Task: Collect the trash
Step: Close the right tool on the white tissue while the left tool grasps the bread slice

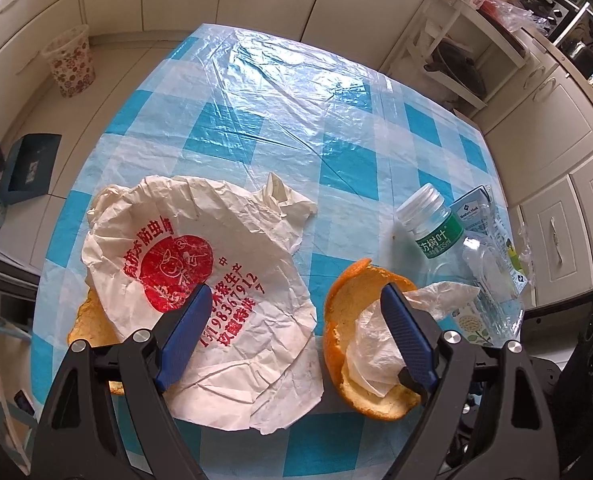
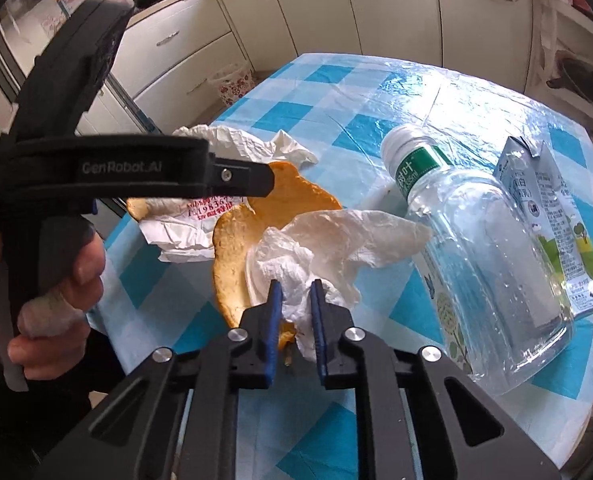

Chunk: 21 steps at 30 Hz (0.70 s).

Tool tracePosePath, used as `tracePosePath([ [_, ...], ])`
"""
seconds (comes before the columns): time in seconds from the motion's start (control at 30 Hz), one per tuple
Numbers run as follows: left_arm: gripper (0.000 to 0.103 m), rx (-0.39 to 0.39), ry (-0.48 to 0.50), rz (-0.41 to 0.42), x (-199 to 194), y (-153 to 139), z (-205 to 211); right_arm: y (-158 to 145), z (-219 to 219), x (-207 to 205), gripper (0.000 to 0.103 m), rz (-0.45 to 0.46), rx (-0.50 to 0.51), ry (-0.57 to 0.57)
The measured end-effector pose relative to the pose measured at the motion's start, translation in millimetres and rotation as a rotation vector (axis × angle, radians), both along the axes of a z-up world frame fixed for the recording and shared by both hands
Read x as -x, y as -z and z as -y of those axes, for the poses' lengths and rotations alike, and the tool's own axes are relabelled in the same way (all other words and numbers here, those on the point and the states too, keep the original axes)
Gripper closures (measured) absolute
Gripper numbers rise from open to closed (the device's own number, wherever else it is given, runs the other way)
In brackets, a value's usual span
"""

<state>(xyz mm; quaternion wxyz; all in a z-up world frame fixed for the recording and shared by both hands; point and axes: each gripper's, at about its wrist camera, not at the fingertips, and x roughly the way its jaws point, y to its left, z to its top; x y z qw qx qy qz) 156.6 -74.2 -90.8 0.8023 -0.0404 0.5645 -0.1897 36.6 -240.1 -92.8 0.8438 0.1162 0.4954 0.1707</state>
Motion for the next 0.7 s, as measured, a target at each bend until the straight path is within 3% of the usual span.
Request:
tracePosePath([
  [0.17, 0.021, -0.01, 0.007, -0.012, -1, 5, 6, -8, 17, 8, 0.096, -0.004, -0.1, 0.021],
  [0.33, 0.021, -0.03, 0.011, -0.01, -2, 9, 12, -15, 15, 15, 0.096, 0.008, -0.052, -0.002],
  [0.37, 0.021, -0.036, 0.011, -0.009, -2, 10, 14, -15, 13, 15, 0.092, 0.022, -0.019, 0.004],
  [0.4, 0.021, -0.04, 0.011, -0.01, -3, 11, 15, -15, 12, 16, 0.074, 0.03, -0.01, 0.008],
  [0.47, 0.021, -0.041, 0.012, -0.017, -4, 14, 17, -15, 11, 16, 0.049, 0.048, -0.015, 0.028],
  [0.63, 0.021, -0.045, 0.025, -0.022, -3, 17, 22, -10, 3, 5, 0.049, 0.05, -0.011, 0.03],
  [0.67, 0.021, -0.048, 0.028, -0.021, -2, 18, 23, -8, -1, 2, 0.053, 0.045, 0.0, 0.018],
  [0.7, 0.021, -0.048, 0.03, -0.022, -2, 18, 23, -6, -5, 1, 0.067, 0.044, 0.013, 0.003],
])
